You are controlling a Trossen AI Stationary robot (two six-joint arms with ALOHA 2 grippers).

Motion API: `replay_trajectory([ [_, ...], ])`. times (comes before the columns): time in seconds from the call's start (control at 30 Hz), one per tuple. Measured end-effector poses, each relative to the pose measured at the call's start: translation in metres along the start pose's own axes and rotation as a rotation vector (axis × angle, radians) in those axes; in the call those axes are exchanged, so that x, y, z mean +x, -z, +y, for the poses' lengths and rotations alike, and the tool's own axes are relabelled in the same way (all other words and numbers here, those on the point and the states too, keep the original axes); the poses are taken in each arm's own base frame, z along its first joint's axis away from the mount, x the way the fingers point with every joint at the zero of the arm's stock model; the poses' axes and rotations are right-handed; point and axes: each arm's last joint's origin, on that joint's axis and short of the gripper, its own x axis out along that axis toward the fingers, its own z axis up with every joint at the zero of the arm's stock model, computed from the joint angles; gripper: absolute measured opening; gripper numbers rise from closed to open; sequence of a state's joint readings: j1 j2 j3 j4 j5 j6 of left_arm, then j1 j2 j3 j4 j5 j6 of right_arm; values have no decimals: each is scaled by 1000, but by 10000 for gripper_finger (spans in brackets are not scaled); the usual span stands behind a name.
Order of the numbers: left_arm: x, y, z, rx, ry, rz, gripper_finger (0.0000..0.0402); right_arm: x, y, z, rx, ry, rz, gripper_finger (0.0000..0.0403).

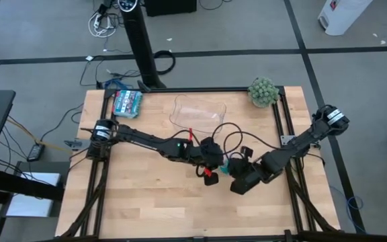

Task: Roll bandage
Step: Put the blue bandage into the transparent zip bag

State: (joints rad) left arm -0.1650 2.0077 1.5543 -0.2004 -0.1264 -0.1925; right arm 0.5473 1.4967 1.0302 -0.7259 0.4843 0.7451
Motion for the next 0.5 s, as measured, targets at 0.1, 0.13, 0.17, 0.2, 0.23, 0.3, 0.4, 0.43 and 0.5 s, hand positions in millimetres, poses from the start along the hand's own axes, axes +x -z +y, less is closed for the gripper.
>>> replay_trajectory([
  [0.1, -8, -4, 3, 8, -55, 4, 9, 0, 12, 2, -5, 41, -10, 52],
  [0.13, -8, -3, 4, 8, -69, 14, 9, 2, 17, 3, -13, 43, -9, 52],
  [0.17, -8, -2, 5, 7, -76, 22, 9, 5, 21, 3, -19, 44, -7, 52],
  [0.2, -8, 0, 5, 5, -80, 44, 9, 8, 26, 2, -23, 44, -4, 53],
  [0.23, -8, 3, 5, 1, -85, 68, 9, 11, 30, 1, -21, 45, -3, 53],
  [0.3, -8, 5, 5, -5, -88, 85, 9, 18, 39, -2, -26, 54, 8, 56],
  [0.4, -9, 6, 2, 0, -87, 90, 9, 24, 49, -4, -61, 59, 24, 70],
  [0.43, -9, 6, 1, 1, -85, 90, 9, 25, 51, -4, -69, 54, 34, 78],
  [0.5, -9, 6, 1, 1, -82, 89, 9, 26, 52, -5, -85, 36, 64, 101],
])
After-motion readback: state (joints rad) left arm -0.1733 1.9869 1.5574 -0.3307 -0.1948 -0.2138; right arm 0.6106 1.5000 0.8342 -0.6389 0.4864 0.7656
